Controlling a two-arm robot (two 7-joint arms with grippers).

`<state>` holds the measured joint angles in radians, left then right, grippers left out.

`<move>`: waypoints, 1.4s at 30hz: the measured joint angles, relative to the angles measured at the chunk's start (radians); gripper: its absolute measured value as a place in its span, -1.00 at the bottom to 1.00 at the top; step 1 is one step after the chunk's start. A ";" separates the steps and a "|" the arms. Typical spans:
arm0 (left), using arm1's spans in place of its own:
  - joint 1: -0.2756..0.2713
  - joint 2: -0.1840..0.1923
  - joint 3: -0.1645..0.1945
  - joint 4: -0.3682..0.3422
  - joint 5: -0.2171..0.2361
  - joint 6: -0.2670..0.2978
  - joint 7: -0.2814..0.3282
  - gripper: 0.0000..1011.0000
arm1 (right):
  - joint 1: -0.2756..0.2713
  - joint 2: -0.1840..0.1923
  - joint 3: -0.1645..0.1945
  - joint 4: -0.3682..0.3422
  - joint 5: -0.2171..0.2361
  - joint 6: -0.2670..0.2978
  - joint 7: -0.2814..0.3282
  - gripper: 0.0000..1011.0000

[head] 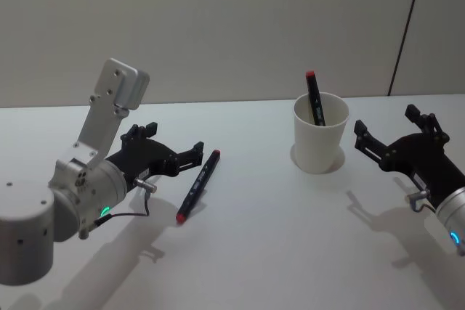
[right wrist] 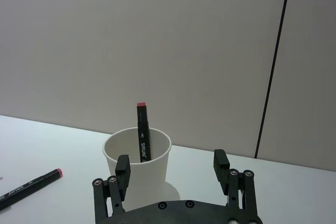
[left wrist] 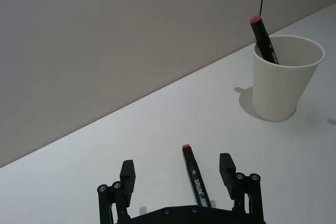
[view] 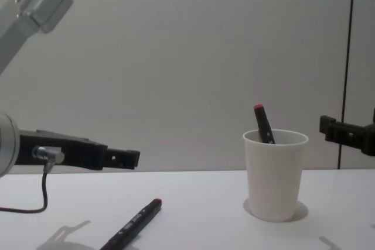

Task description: Place the pen into the pen holder.

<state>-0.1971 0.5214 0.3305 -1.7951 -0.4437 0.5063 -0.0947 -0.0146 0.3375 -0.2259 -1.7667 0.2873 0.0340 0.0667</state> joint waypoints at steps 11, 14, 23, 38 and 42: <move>-0.045 -0.013 -0.008 0.033 -0.015 0.138 -0.037 0.98 | 0.000 0.000 0.000 0.000 0.000 0.000 0.000 0.98; -0.061 -0.019 -0.007 0.050 -0.010 0.180 -0.052 0.98 | 0.000 0.000 0.000 0.000 0.000 0.000 0.000 0.98; -0.085 -0.034 0.005 0.081 0.023 0.249 -0.077 0.98 | 0.000 0.000 0.000 0.000 0.000 0.000 0.000 0.98; -0.109 -0.059 0.038 0.107 0.102 0.312 -0.108 0.98 | 0.000 0.000 0.000 0.000 0.000 0.000 0.000 0.98; -0.114 -0.066 0.047 0.110 0.126 0.326 -0.118 0.98 | 0.000 0.000 0.000 0.000 0.000 0.000 0.000 0.98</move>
<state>-0.3115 0.4550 0.3775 -1.6855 -0.3181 0.8324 -0.2131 -0.0146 0.3375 -0.2259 -1.7667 0.2874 0.0341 0.0667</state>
